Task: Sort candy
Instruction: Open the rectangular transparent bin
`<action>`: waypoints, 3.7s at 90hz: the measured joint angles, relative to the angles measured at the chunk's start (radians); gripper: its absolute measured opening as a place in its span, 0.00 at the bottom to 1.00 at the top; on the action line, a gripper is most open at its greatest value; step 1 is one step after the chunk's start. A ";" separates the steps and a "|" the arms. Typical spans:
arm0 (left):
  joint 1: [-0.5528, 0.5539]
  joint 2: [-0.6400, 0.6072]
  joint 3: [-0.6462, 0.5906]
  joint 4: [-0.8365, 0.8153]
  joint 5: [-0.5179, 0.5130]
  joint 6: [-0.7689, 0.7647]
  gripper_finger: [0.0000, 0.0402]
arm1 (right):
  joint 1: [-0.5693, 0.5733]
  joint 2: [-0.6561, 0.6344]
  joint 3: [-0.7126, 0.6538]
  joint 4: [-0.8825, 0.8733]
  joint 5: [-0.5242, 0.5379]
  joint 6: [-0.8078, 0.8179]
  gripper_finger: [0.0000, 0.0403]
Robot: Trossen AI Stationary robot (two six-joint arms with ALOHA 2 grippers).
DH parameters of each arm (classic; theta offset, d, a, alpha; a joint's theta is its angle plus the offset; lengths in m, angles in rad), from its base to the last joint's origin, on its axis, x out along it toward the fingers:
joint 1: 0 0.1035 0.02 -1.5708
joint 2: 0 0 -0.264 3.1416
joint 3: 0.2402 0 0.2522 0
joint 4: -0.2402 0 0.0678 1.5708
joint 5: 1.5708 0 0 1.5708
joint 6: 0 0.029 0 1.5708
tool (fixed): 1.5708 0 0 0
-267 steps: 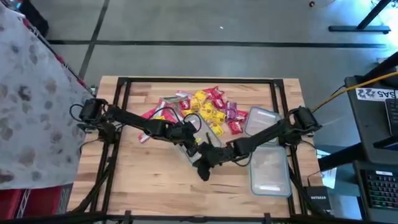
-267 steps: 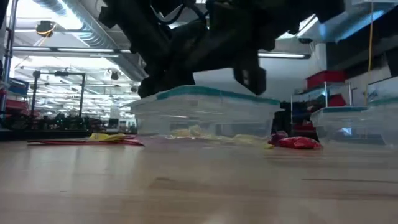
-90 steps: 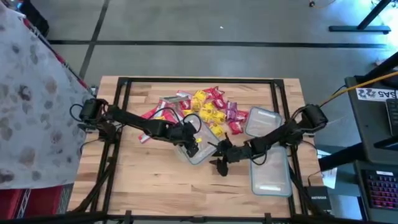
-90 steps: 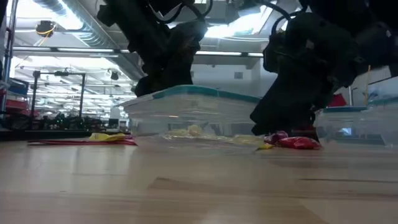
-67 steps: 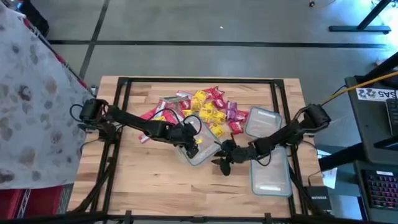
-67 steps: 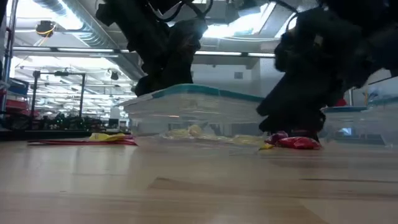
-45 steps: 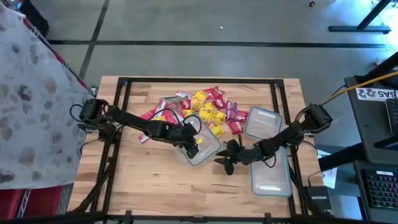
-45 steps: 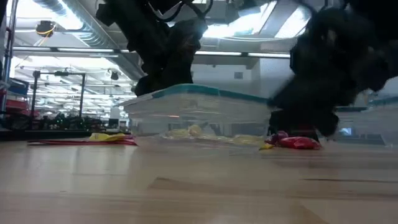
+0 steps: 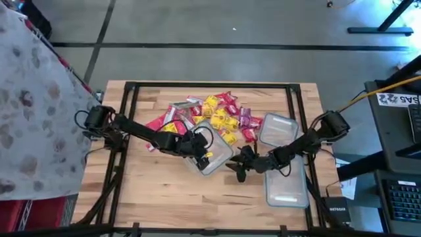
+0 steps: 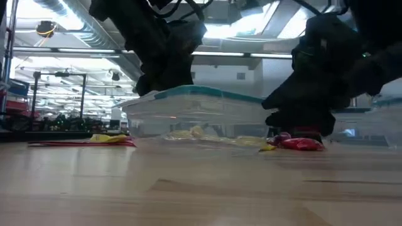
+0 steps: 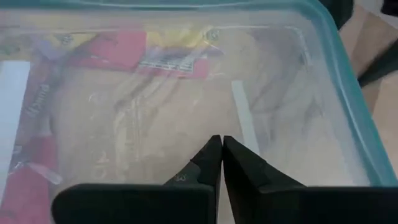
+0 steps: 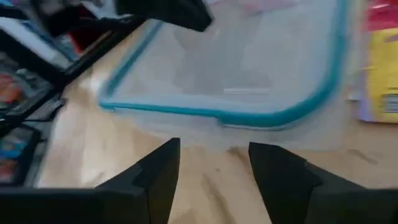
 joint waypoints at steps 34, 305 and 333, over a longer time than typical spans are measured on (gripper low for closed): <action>-0.052 0.020 0.000 0.027 -0.093 -0.030 0.00 | 0.000 0.036 -0.002 0.080 -0.032 -0.041 0.45; -0.106 -0.094 -0.007 0.007 -0.087 -0.124 0.00 | -0.150 0.022 0.578 -0.655 -0.552 0.113 0.01; -0.112 -0.167 0.094 -0.169 -0.083 -0.157 0.00 | -0.136 -0.182 0.579 -1.088 -0.551 0.069 0.01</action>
